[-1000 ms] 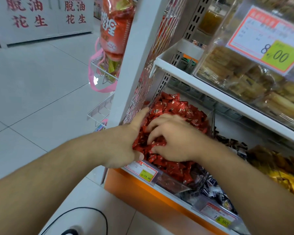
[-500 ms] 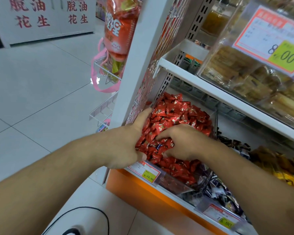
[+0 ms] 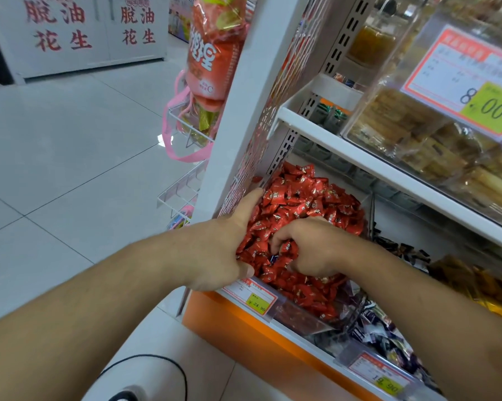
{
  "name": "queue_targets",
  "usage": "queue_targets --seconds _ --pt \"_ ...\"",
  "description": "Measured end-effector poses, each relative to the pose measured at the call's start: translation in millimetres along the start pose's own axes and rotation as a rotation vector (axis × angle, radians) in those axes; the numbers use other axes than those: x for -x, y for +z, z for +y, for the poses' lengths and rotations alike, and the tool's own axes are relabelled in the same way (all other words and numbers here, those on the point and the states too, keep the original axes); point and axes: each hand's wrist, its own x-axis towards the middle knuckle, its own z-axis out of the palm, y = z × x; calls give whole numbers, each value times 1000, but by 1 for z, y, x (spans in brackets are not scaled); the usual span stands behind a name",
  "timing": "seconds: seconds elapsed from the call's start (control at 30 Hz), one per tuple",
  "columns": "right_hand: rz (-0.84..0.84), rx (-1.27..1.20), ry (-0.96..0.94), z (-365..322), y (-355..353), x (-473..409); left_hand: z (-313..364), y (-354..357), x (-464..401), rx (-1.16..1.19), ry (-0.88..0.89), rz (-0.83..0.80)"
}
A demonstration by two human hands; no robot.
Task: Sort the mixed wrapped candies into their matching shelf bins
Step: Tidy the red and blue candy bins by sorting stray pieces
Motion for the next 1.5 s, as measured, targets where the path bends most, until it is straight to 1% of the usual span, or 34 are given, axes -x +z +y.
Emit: queue_targets --seconds 0.17,0.47,0.77,1.0,1.1,1.23,1.33,1.5 --pt "25 119 -29 -8 -2 5 -1 0 -1 20 -4 -3" --pt "-43 -14 -67 -5 0 -3 1 -1 1 16 3 -8" --pt "-92 29 -79 -10 -10 11 -1 0 0 6 14 -1" --pt "-116 -2 -80 -11 -18 21 0 0 0 12 4 -13" --pt "-102 -67 -72 -8 -15 20 3 -1 1 1 2 -28" --pt "-99 -216 -90 -6 -12 21 4 -2 2 -19 -1 -21" --pt "0 -352 -122 -4 -12 26 5 -2 1 -27 -2 -15" --pt "105 -483 -87 -4 -16 34 4 -1 -1 -17 4 -5"
